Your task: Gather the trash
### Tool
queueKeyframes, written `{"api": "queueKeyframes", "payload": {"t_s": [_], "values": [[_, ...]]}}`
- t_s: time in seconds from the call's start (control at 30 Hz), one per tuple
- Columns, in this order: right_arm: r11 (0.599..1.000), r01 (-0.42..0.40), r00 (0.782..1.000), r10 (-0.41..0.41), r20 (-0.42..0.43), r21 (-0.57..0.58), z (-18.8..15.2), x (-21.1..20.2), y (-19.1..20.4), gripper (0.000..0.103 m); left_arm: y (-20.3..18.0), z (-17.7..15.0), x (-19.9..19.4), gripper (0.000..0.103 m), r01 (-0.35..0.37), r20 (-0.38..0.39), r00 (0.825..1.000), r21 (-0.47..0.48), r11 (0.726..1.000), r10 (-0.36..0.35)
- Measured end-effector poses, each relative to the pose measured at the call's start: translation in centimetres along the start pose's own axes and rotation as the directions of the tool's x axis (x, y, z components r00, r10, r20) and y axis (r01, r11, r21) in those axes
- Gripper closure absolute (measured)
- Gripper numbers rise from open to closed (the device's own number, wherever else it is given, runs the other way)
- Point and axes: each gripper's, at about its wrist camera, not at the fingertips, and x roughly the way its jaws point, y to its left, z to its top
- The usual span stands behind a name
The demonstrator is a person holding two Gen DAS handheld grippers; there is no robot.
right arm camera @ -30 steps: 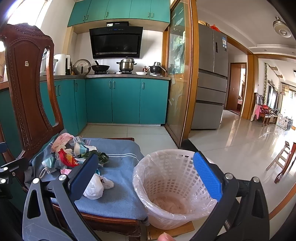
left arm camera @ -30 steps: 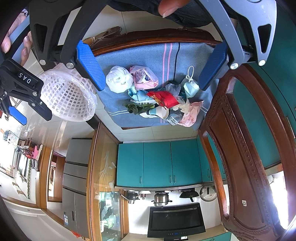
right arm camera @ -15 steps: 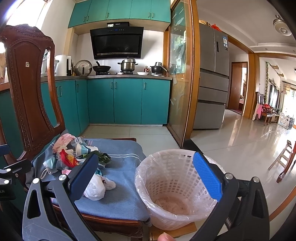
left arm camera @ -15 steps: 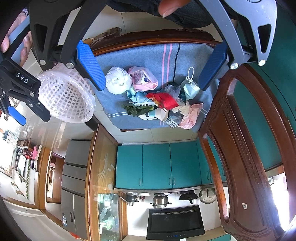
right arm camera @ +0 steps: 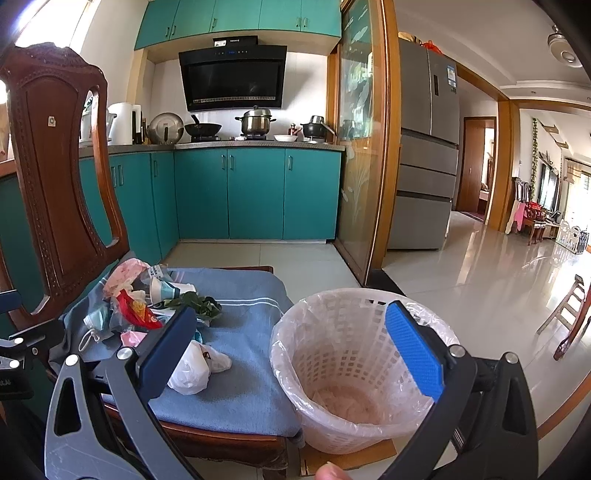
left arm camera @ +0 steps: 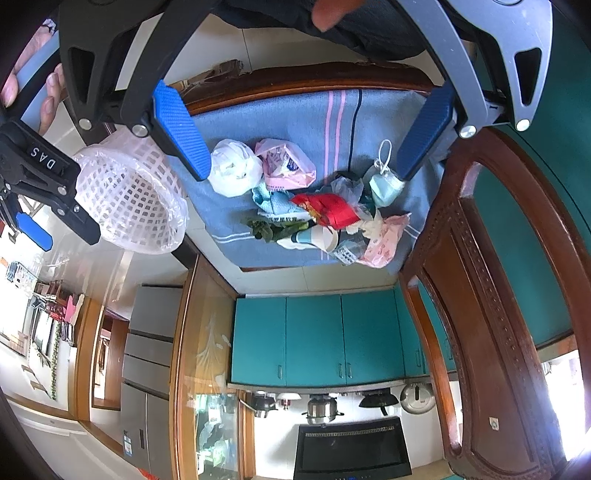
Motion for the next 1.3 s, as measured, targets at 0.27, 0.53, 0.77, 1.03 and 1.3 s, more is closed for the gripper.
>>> {"api": "queueKeyframes", "payload": {"t_s": [0.27,0.53,0.77,1.03,1.3], "values": [[1.0,-0.015,0.999,0.015,-0.052,0.016,-0.5,1.6,-0.3,0.003,1.5,-0.4,1.5,0.003,-0.059,-0.051,0.997,-0.043,0.997,0.056],[1.0,-0.005,0.997,0.005,-0.075,-0.004,-1.0,3.2,0.7,0.003,2.9,-0.7,2.6,0.003,-0.113,-0.057,0.992,-0.068,0.991,0.109],[0.998,-0.006,0.995,0.0,-0.096,-0.059,-1.0,4.6,2.2,0.003,3.6,-0.9,3.5,0.003,-0.116,-0.068,0.992,-0.085,0.99,0.11],[0.993,-0.081,0.99,0.07,-0.125,-0.085,-1.0,5.5,3.5,0.003,4.7,-1.2,4.5,0.003,-0.104,-0.102,0.991,-0.118,0.988,0.092],[0.983,-0.176,0.968,0.163,-0.19,-0.055,-0.1,7.7,4.4,0.015,6.9,-1.8,5.2,0.003,-0.108,-0.156,0.984,-0.166,0.98,0.082]]}}
